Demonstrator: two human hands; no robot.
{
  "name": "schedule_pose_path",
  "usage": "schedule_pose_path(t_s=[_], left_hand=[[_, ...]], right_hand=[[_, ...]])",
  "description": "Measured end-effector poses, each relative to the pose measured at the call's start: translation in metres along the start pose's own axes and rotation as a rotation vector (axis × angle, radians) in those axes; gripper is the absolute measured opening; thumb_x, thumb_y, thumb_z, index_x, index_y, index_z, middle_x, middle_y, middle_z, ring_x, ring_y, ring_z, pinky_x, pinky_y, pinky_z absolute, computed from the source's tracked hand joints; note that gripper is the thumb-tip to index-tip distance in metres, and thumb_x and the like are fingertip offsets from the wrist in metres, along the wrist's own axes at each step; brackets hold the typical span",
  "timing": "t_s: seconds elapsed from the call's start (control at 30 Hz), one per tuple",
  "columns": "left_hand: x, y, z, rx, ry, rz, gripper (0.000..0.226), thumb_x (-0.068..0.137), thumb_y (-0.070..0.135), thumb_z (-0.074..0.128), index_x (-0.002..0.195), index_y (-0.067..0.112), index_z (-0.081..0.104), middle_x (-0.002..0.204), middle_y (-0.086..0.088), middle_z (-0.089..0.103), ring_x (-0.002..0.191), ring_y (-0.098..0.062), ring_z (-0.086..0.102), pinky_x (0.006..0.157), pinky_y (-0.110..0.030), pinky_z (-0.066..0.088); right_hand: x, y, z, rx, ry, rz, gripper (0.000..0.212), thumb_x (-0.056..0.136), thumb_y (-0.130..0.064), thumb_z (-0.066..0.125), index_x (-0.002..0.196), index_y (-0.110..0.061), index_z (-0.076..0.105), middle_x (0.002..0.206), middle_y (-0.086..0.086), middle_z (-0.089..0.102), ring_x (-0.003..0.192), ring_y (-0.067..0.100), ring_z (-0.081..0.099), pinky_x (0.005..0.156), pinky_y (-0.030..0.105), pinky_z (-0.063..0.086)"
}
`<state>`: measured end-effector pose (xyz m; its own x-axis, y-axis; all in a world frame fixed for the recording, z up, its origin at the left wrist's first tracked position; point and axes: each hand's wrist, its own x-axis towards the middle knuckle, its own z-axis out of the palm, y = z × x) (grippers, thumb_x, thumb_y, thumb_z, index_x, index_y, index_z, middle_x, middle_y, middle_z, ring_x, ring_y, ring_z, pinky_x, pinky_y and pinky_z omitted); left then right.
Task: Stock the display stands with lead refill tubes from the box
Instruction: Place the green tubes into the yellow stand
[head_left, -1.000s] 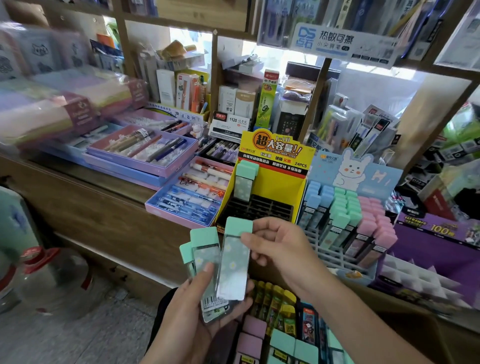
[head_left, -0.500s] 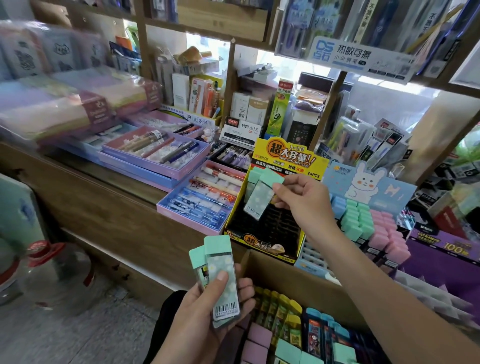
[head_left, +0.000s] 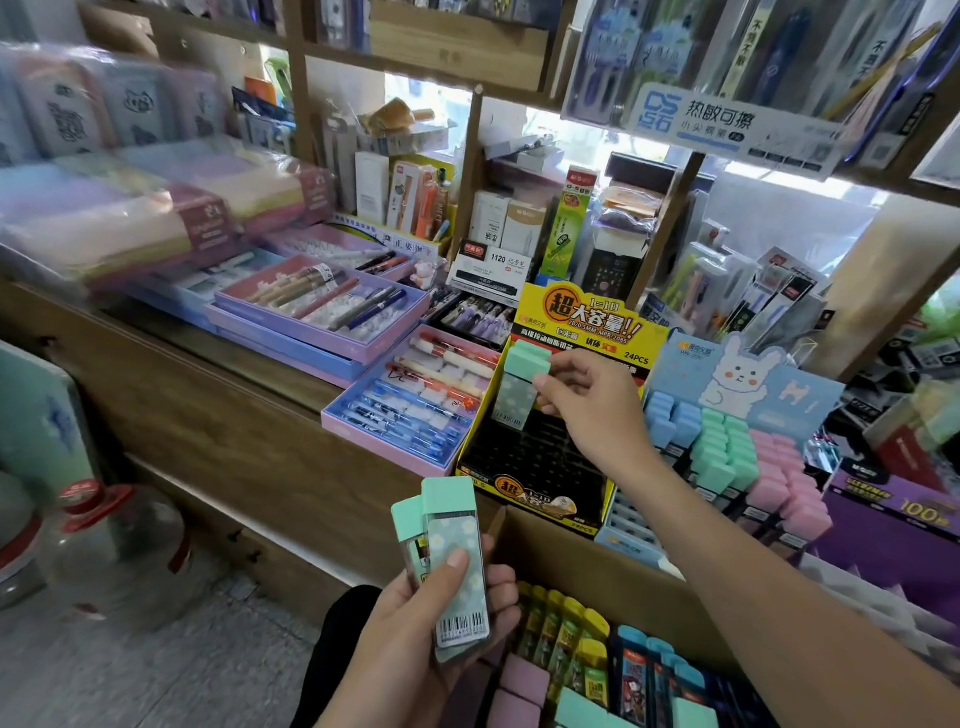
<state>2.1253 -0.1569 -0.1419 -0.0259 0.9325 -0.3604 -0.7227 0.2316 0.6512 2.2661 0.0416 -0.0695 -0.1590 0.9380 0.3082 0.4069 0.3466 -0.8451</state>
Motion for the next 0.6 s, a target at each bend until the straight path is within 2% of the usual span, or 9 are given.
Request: schedule_pose_path(t_s=[0.2,0.33,0.47,0.6], left_hand=[[0.0,-0.001,0.0,0.016,-0.012,0.0,0.035,0.073,0.027,0.075,0.101,0.007,0.079,0.104,-0.031,0.073,0.082,-0.033,0.076,0.071,-0.041,0.062],[-0.001,0.0,-0.001,0.033,-0.028,0.015,0.035,0.072,0.028,0.074,0.1,0.008,0.079,0.099,-0.029,0.074,0.079,-0.033,0.075,0.071,-0.042,0.062],[-0.002,-0.001,-0.001,0.036,-0.031,0.021,0.033,0.074,0.028,0.073,0.099,0.007,0.079,0.099,-0.03,0.073,0.075,-0.032,0.075,0.068,-0.04,0.062],[-0.002,-0.002,-0.001,0.051,-0.035,0.027,0.033,0.074,0.029,0.074,0.1,0.009,0.079,0.102,-0.031,0.073,0.072,-0.029,0.074,0.066,-0.037,0.061]], right_hand=[[0.004,0.001,0.003,-0.017,0.013,0.029,0.006,0.096,-0.011,0.071,0.101,-0.015,0.07,0.083,0.005,0.074,0.074,0.017,0.074,0.068,0.023,0.062],[0.006,0.005,0.007,-0.046,0.035,0.063,0.008,0.096,-0.013,0.072,0.102,-0.008,0.073,0.081,0.005,0.075,0.069,0.013,0.074,0.064,0.018,0.059],[0.006,0.007,0.012,-0.042,0.051,0.064,0.005,0.094,-0.012,0.074,0.091,-0.013,0.071,0.076,0.005,0.075,0.065,0.013,0.074,0.065,0.023,0.062],[0.006,0.008,0.013,-0.049,0.063,0.069,0.013,0.094,-0.015,0.075,0.082,-0.018,0.07,0.071,0.0,0.075,0.061,0.008,0.074,0.06,0.015,0.058]])
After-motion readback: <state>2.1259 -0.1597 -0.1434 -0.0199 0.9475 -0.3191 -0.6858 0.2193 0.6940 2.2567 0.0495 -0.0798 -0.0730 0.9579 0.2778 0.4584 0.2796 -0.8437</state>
